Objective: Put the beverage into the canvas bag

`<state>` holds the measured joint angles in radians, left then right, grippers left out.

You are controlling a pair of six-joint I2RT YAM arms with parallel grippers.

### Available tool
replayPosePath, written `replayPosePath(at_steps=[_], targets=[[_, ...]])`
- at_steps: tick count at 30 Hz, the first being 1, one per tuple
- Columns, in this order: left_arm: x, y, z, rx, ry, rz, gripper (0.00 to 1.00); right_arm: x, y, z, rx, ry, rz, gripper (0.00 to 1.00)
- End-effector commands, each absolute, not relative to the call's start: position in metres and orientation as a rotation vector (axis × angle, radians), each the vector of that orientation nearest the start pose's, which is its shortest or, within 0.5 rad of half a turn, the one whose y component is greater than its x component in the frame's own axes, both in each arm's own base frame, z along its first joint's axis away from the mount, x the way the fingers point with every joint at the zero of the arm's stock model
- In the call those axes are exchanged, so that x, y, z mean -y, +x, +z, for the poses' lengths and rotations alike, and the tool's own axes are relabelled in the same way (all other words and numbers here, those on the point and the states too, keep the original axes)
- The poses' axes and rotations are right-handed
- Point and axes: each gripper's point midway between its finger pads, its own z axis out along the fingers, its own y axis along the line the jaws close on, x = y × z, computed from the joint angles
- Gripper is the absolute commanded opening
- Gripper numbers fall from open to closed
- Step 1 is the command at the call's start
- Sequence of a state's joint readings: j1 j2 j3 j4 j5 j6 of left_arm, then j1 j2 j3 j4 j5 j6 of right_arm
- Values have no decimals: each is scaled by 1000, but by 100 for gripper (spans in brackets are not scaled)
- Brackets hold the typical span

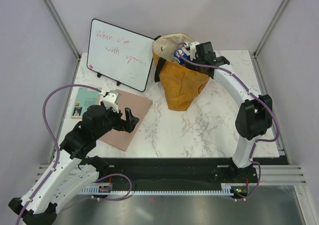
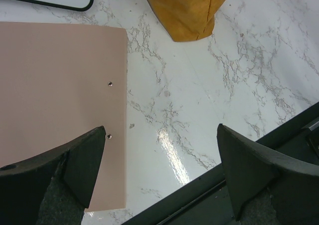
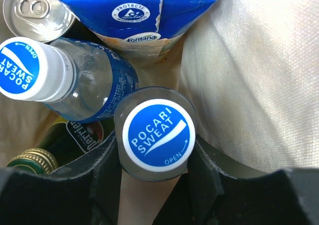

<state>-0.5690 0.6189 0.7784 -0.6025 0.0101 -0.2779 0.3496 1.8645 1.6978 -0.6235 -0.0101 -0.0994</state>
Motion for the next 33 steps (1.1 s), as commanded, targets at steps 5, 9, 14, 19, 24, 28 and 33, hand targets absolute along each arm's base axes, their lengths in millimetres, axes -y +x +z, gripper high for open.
replayPosePath(at_steps=[5,9,14,19,24,28,33], targets=[[146,203,230,-1981,345,-544,100,-163,462,231,-2224,-463,124,66],[146,203,230,-1981,341,-542,100,-163,462,248,-2194,-441,129,72],[146,203,231,-1979,343,-543,100,-159,461,262,-2177,-418,116,76],[146,203,230,-1983,342,-543,100,-160,458,284,-2138,-405,131,77],[146,202,231,-1978,345,-549,100,-159,456,293,-2123,-404,137,76],[146,203,231,-1978,344,-548,100,-160,454,296,-2117,-404,145,76],[147,203,230,-1981,345,-548,100,-160,457,310,-2085,-390,144,76]])
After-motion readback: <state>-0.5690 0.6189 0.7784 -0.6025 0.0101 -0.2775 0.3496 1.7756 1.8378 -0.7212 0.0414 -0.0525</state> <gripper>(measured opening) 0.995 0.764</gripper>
